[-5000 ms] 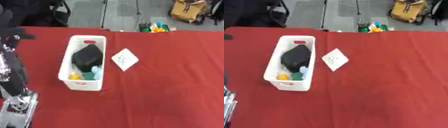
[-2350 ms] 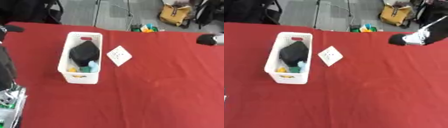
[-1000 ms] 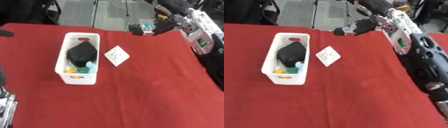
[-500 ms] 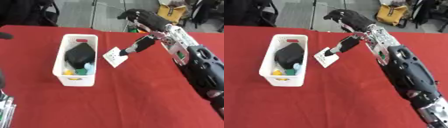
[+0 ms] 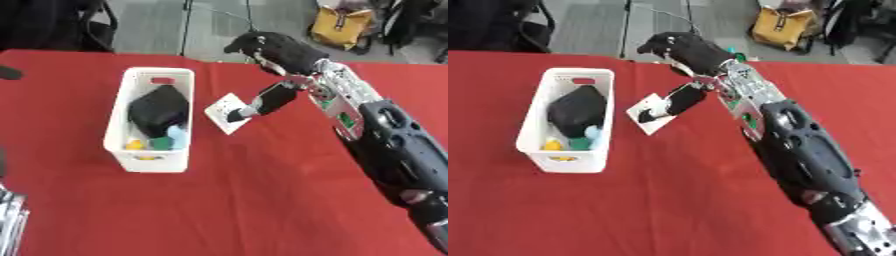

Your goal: Pick up objects on the table and place them in the box.

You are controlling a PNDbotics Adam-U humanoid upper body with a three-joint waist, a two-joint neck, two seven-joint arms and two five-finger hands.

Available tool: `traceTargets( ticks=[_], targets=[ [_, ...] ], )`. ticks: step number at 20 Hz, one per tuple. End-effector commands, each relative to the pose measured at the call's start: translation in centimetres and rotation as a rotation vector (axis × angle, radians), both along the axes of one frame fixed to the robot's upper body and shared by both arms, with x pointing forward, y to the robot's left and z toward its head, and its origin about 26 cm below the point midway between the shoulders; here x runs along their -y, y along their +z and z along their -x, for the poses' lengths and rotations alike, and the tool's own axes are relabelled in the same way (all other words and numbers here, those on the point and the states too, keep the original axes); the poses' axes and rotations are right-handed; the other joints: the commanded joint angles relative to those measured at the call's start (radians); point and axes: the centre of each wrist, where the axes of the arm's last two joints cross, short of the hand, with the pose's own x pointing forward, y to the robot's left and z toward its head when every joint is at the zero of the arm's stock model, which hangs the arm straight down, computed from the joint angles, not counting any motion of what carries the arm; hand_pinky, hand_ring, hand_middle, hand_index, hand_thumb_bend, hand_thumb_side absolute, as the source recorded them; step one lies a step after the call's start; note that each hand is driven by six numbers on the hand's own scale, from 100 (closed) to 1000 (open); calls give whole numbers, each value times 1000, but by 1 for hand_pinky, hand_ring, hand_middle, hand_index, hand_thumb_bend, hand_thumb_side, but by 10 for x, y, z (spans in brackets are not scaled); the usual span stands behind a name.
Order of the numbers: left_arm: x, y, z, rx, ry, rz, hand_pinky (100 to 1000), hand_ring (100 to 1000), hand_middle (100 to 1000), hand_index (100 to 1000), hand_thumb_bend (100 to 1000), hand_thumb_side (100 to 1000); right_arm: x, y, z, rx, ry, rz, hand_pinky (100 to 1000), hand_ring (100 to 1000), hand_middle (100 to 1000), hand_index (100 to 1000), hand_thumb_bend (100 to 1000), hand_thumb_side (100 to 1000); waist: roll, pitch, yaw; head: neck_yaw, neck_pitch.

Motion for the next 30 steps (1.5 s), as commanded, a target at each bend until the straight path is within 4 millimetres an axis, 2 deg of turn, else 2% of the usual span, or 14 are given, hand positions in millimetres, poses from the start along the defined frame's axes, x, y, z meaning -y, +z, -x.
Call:
traceTargets(
  ticks=[1, 2, 3, 4, 10, 11, 12, 13, 25, 30],
  targets=[
    [3, 8, 2, 28, -17, -2, 516, 923, 934, 792, 131, 1000, 2, 4, -2, 14, 27, -27, 835, 906, 828, 930, 867, 774, 6, -14, 2, -8, -12],
    [3, 8, 2, 28, -17, -1, 514, 925, 935, 789, 130, 1000, 2, 0, -4, -5, 39, -51, 834, 901, 809, 947, 851, 813, 7, -11, 3, -13, -16],
    [3, 8, 2, 27, -18, -1, 514, 925, 935, 789, 130, 1000, 2, -6, -5, -31, 57, -89, 834, 901, 809, 947, 851, 813, 7, -9, 4, -16, -18],
    [4, 8, 2, 26, -19, 0, 513, 926, 935, 787, 129, 1000, 3, -9, -7, -53, 73, -124, 839, 903, 806, 957, 833, 860, 8, -7, 4, -18, -19],
    [5, 8, 2, 27, -24, -2, 513, 927, 934, 784, 128, 1000, 3, -19, -9, -95, 123, -196, 843, 908, 813, 963, 830, 871, 10, 1, 6, -22, -24],
    [5, 8, 2, 27, -24, -2, 513, 927, 934, 784, 128, 1000, 3, -19, -9, -96, 124, -196, 843, 908, 813, 963, 830, 871, 10, 1, 6, -22, -24],
    [5, 8, 2, 27, -24, -2, 512, 928, 935, 782, 125, 1000, 3, -21, -9, -99, 124, -193, 843, 909, 814, 958, 843, 834, 10, 3, 7, -23, -25],
    [5, 8, 2, 27, -24, -1, 512, 928, 935, 782, 127, 1000, 3, -23, -9, -107, 121, -185, 843, 909, 814, 958, 835, 855, 11, 5, 8, -24, -27],
    [7, 9, 1, 31, -36, 0, 510, 930, 934, 780, 127, 1000, 4, -38, -12, -142, 137, -178, 877, 922, 819, 968, 848, 858, 14, 18, 17, -30, -43],
    [9, 10, 1, 34, -43, 1, 506, 932, 935, 779, 126, 1000, 12, -45, -16, -136, 105, -154, 903, 930, 827, 945, 845, 870, 17, 27, 26, -36, -58]
  ],
)
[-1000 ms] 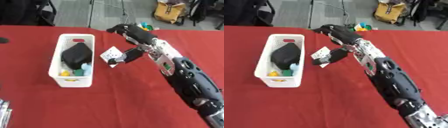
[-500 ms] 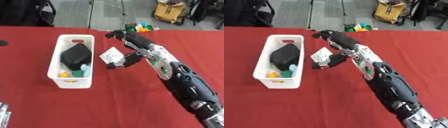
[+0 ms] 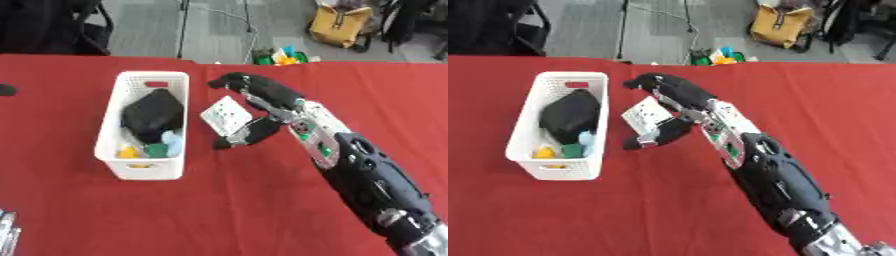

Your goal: Pick up objects on the table and place them in the box.

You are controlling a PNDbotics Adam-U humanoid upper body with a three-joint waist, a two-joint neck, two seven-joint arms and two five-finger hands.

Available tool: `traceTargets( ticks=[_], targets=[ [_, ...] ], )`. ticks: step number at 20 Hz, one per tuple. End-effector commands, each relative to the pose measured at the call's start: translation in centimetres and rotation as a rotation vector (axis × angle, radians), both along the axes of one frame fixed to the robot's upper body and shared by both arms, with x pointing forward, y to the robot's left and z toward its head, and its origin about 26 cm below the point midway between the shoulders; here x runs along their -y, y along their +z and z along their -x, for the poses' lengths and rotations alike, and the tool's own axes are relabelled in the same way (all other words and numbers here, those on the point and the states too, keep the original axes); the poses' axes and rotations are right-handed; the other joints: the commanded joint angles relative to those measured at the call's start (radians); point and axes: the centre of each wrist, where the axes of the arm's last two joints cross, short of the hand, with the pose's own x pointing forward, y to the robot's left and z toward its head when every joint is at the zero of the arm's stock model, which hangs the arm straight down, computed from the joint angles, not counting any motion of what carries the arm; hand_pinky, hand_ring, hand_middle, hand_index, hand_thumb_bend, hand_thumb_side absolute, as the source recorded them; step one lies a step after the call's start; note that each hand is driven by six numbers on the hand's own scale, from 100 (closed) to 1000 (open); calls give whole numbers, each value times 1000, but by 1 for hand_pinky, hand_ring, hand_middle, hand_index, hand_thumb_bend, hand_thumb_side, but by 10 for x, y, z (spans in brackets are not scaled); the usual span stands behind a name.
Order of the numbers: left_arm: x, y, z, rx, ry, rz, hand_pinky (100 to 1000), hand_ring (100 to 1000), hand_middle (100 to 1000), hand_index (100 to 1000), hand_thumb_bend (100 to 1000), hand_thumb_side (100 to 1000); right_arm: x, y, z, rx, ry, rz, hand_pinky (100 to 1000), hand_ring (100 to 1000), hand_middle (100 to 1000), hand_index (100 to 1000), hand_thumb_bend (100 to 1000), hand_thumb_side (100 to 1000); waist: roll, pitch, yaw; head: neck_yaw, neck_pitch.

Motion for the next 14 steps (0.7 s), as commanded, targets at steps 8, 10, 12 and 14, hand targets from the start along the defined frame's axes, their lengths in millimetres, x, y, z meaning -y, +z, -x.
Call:
traceTargets(
  ticks=[8, 10, 12, 14],
  targets=[
    [6, 9, 1, 36, -30, 1, 504, 933, 937, 778, 124, 1000, 12, 1, -6, 85, 21, -27, 974, 961, 852, 943, 837, 934, 6, -1, 9, -17, -30],
    [6, 10, 1, 37, -33, 1, 504, 934, 938, 778, 124, 1000, 15, 0, -7, 95, 20, -24, 979, 960, 853, 945, 835, 928, 5, 2, 10, -19, -33],
    [7, 10, 1, 39, -36, 0, 503, 934, 938, 779, 124, 1000, 17, 1, -8, 107, 16, -19, 978, 957, 852, 945, 833, 920, 5, 6, 12, -20, -36],
    [8, 10, 1, 40, -39, -2, 502, 935, 939, 778, 123, 1000, 19, 2, -9, 115, 6, -12, 973, 953, 852, 946, 830, 907, 5, 10, 14, -23, -38]
  ],
)
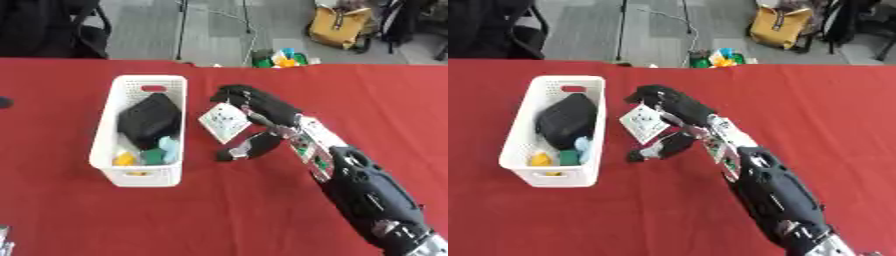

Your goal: Pick up objects on the table and place them in the box.

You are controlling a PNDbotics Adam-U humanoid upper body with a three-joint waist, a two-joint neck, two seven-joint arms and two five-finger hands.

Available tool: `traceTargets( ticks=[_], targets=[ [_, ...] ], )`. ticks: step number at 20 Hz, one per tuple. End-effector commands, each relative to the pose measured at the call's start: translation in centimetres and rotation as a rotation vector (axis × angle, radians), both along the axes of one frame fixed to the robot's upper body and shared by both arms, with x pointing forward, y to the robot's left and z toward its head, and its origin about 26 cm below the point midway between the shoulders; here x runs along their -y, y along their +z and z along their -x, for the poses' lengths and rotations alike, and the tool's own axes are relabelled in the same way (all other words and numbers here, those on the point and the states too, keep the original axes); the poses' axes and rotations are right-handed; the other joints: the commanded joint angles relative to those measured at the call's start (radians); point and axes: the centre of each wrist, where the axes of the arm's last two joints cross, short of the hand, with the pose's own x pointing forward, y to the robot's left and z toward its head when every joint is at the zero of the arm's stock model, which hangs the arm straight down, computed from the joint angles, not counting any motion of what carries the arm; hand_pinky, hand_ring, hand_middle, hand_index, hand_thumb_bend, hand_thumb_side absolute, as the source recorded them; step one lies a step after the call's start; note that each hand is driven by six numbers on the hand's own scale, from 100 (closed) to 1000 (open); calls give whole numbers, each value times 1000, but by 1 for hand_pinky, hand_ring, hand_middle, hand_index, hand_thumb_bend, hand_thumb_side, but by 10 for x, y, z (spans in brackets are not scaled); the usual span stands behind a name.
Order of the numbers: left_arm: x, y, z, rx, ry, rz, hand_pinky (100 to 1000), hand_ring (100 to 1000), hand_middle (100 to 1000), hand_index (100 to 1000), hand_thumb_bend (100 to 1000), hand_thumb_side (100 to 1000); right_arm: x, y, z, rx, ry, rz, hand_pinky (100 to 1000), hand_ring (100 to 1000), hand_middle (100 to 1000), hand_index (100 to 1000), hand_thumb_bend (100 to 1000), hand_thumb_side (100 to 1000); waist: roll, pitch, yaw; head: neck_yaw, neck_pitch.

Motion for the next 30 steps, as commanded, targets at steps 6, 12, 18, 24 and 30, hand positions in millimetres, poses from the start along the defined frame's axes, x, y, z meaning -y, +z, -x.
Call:
traceTargets(
  ticks=[6, 12, 18, 24, 30],
  targets=[
    [4, 8, 2, 29, -25, -3, 500, 937, 941, 778, 124, 1000, 10, 16, -6, 63, -45, 21, 982, 958, 852, 942, 815, 898, 4, -6, 9, -12, -21],
    [5, 9, 2, 32, -30, -5, 500, 938, 941, 778, 124, 1000, 9, 18, -8, 75, -63, 25, 969, 946, 849, 941, 804, 921, 3, -1, 15, -17, -25],
    [6, 9, 2, 33, -35, -5, 500, 940, 942, 778, 124, 1000, 14, 28, -11, 90, -118, 25, 903, 913, 819, 923, 792, 950, 1, 4, 19, -26, -26],
    [6, 9, 2, 34, -35, -5, 499, 941, 943, 778, 123, 1000, 18, 30, -13, 65, -146, 84, 897, 910, 826, 920, 791, 954, 2, 7, 21, -36, -30],
    [7, 9, 2, 35, -35, -4, 500, 941, 943, 778, 123, 1000, 16, 27, -11, 72, -307, 136, 917, 928, 861, 916, 815, 968, 5, 11, 20, -42, -24]
  ],
)
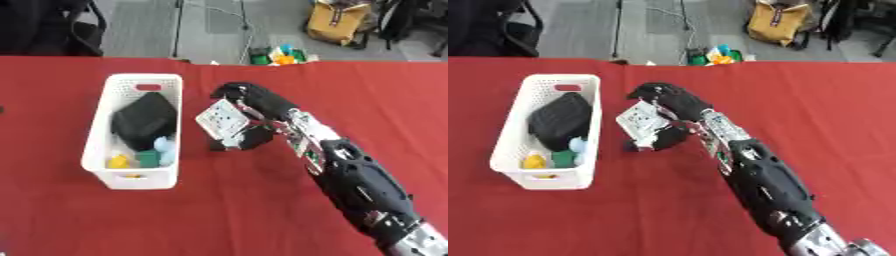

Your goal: Pick up objects on the table and place them in the box.

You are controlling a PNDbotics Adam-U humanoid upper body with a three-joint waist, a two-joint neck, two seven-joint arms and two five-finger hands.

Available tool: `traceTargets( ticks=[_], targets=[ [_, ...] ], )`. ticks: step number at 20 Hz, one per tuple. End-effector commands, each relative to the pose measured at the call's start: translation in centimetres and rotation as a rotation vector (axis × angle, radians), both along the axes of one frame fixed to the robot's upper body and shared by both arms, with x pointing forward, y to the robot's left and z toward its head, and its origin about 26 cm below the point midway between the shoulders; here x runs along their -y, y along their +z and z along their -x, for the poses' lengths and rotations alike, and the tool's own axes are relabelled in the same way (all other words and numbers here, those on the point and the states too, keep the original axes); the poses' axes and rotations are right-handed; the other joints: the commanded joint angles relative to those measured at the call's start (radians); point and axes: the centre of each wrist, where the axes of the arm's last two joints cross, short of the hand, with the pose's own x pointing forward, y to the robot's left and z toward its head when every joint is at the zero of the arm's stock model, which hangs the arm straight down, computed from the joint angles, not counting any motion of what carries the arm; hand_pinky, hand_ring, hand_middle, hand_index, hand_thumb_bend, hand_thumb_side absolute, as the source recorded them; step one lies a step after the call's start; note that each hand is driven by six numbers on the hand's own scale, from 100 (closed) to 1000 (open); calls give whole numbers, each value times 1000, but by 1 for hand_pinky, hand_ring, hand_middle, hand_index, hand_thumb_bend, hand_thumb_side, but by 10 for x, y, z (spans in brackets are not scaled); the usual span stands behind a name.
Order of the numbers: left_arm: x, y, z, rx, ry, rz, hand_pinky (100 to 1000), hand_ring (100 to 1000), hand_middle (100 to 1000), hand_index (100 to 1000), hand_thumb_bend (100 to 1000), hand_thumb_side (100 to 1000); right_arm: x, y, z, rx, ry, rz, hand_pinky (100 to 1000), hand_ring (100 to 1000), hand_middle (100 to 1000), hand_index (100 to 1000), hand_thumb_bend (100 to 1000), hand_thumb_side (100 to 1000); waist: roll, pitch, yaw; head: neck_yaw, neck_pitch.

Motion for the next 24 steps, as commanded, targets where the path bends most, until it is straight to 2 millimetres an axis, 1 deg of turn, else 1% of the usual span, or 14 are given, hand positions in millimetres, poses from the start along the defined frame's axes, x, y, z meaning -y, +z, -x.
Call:
traceTargets(
  ticks=[1, 4, 7, 9, 13, 21, 22, 23, 24],
  targets=[
    [1, 7, 2, 28, -8, -2, 500, 942, 944, 778, 123, 1000, 2, 14, 0, 61, -87, 27, 918, 929, 865, 915, 816, 965, 6, -16, 0, -4, -6],
    [2, 7, 2, 28, -9, -2, 500, 942, 944, 778, 123, 1000, -2, 9, 2, 77, -134, 29, 911, 928, 865, 919, 818, 960, 6, -14, 0, -5, -7],
    [2, 7, 2, 29, -11, -3, 501, 942, 944, 778, 123, 1000, -4, 8, 2, 82, -146, 20, 909, 927, 864, 921, 817, 960, 6, -12, 3, -7, -11],
    [4, 9, 2, 34, -18, -2, 500, 944, 945, 778, 122, 1000, -1, 11, 0, 87, -164, 3, 898, 924, 860, 924, 816, 964, 7, -5, 12, -16, -19],
    [5, 10, 2, 38, -25, -2, 500, 944, 946, 778, 122, 1000, 1, 12, -2, 71, -190, -7, 888, 920, 857, 920, 817, 955, 7, 3, 22, -26, -33],
    [6, 11, 2, 40, -27, 0, 500, 946, 947, 778, 122, 1000, -8, 7, -1, 26, -200, 0, 880, 915, 854, 916, 820, 940, 4, 7, 21, -21, -27],
    [6, 11, 2, 39, -27, 0, 500, 947, 948, 778, 122, 1000, -9, 10, 0, 37, -198, -19, 851, 876, 765, 857, 771, 947, 4, 8, 21, -21, -27],
    [6, 10, 2, 39, -27, -1, 500, 947, 948, 778, 122, 1000, -9, 11, 0, 50, -196, -43, 851, 876, 765, 857, 771, 947, 4, 8, 21, -21, -27],
    [6, 10, 2, 38, -27, -1, 500, 946, 948, 778, 122, 1000, -9, 12, 0, 62, -197, -70, 837, 851, 709, 828, 744, 947, 4, 8, 20, -21, -27]
  ],
)
